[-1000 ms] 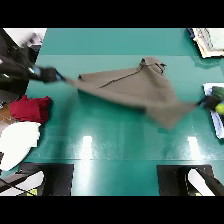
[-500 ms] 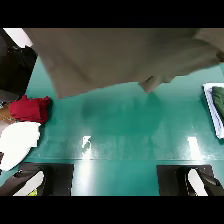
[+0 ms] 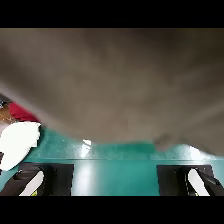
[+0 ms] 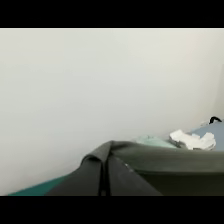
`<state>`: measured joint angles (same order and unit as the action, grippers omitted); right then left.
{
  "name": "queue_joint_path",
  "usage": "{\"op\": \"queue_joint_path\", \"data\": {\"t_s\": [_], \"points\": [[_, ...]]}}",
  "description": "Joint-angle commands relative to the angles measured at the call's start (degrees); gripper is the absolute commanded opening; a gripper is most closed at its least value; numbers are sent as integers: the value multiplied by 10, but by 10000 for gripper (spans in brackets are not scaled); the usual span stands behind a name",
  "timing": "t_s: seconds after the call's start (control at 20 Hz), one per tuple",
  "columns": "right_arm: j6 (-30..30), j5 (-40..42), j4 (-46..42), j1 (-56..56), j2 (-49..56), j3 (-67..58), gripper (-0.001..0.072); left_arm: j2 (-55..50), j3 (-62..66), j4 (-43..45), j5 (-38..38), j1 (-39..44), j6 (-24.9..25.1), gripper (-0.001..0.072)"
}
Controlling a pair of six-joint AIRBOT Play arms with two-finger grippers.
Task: Fold the shirts.
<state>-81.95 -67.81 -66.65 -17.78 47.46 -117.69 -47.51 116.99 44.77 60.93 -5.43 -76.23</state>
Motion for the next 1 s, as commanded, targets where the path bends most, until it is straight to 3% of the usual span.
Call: {"op": "queue_joint_path", "data": {"t_s": [0.0,0.2,0.35,0.45,0.6,0.7,0.8,0.95], "points": [[-28,-141,14,1,86,4,16,-19,-90,68,45,-1,-49,24],[-38,-221,15,45,195,124,16,-116,-265,68,95,2,-48,24],[-38,-221,-33,107,290,192,16,-223,-364,72,86,2,-33,25],[-38,-193,-66,140,362,214,16,-315,-377,68,64,2,-14,25],[-38,-107,-83,168,452,215,16,-416,-377,33,-43,2,24,25],[-40,-52,-84,176,486,205,16,-443,-377,-40,-107,2,58,25],[-40,-13,-86,179,504,179,16,-446,-367,-106,-150,2,128,24],[-40,52,-85,174,508,134,16,-446,-325,-105,-161,2,149,25]]}}
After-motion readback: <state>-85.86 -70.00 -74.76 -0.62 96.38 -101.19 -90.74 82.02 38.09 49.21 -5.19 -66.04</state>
